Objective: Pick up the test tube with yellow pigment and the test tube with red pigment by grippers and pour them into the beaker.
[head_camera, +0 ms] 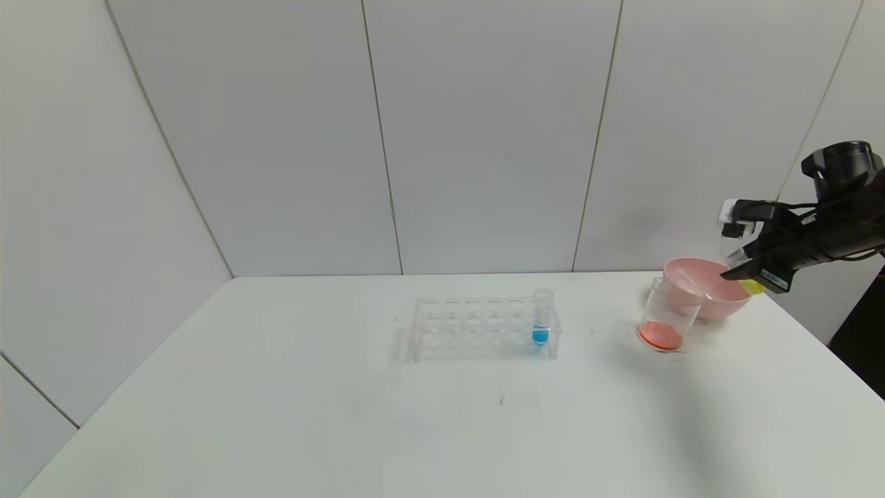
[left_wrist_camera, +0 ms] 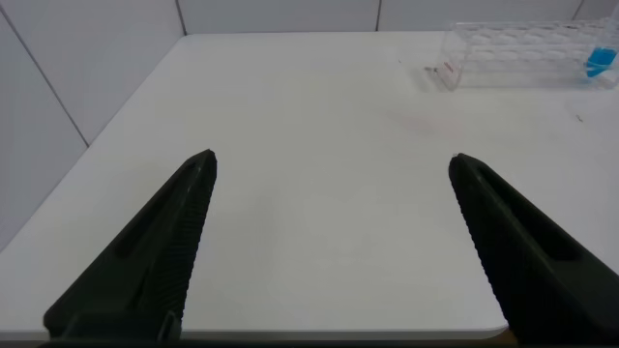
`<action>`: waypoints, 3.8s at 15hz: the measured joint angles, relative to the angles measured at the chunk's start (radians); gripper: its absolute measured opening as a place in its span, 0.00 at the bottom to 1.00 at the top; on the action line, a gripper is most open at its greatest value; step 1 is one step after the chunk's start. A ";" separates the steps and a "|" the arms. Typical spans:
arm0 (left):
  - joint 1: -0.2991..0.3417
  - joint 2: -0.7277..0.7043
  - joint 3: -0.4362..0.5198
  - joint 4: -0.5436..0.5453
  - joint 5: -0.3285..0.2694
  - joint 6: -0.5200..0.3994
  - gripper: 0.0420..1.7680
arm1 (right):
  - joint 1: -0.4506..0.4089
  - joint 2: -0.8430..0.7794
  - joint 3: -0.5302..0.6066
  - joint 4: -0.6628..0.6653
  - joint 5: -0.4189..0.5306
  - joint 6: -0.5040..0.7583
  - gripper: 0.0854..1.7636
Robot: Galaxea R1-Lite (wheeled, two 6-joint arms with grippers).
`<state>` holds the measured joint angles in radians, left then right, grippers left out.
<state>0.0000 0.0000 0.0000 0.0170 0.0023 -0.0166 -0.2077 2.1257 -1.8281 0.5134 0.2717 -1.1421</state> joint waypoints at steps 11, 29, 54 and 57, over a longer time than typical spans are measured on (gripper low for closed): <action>0.000 0.000 0.000 0.000 0.000 0.000 0.97 | 0.074 0.068 -0.167 0.123 -0.143 -0.207 0.26; 0.000 0.000 0.000 0.000 0.000 0.000 0.97 | 0.140 0.069 -0.172 0.152 -0.353 -0.327 0.26; 0.000 0.000 0.000 0.000 0.000 0.000 0.97 | 0.236 0.073 -0.173 0.139 -0.683 -0.483 0.26; 0.000 0.000 0.000 0.000 0.000 0.000 0.97 | 0.245 0.072 -0.172 0.129 -0.714 -0.502 0.26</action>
<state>0.0000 0.0000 0.0000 0.0174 0.0028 -0.0166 0.0374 2.1974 -2.0002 0.6419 -0.4419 -1.6438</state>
